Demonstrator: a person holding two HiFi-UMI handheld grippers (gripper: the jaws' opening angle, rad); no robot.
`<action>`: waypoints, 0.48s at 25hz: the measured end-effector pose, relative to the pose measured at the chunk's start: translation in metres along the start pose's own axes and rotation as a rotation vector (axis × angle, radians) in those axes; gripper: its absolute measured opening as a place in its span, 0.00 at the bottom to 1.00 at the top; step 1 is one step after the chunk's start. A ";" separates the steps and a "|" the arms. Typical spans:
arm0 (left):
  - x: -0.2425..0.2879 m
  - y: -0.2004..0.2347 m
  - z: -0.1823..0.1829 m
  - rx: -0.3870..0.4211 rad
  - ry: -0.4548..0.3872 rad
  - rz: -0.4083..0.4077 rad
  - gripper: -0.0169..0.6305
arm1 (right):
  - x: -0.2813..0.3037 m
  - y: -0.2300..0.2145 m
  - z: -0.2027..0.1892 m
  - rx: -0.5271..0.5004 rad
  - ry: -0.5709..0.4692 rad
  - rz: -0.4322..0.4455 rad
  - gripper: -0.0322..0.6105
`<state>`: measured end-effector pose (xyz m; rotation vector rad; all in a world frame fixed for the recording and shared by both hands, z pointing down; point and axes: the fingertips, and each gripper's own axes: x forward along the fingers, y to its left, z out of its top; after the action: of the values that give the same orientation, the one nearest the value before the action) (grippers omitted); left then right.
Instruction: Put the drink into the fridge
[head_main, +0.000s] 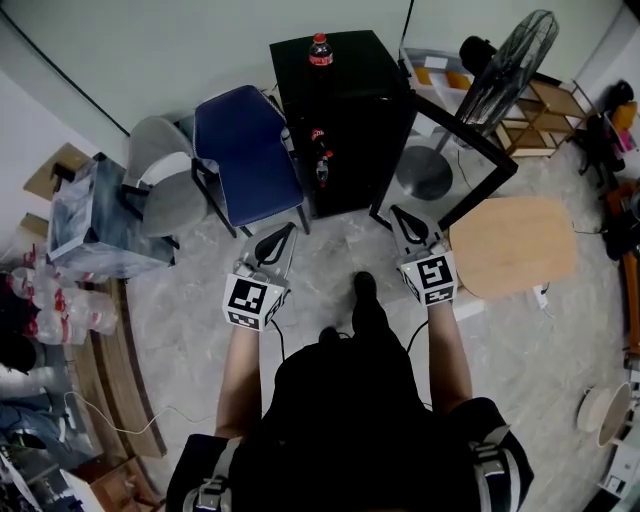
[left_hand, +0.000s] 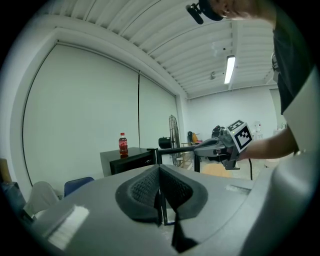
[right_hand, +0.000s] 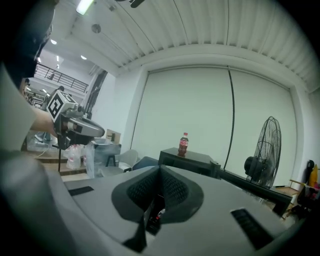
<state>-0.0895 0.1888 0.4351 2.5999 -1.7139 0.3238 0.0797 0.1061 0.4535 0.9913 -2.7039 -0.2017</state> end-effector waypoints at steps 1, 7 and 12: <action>0.006 0.003 0.001 0.002 0.001 0.005 0.03 | 0.005 -0.004 -0.001 0.002 0.001 0.005 0.05; 0.036 0.022 0.007 -0.008 0.003 0.039 0.03 | 0.028 -0.031 -0.007 0.008 0.010 0.025 0.05; 0.068 0.034 0.013 -0.011 0.008 0.059 0.03 | 0.048 -0.064 -0.014 0.024 0.009 0.027 0.05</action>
<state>-0.0927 0.1118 0.4311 2.5412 -1.7872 0.3237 0.0877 0.0258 0.4624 0.9588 -2.7163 -0.1594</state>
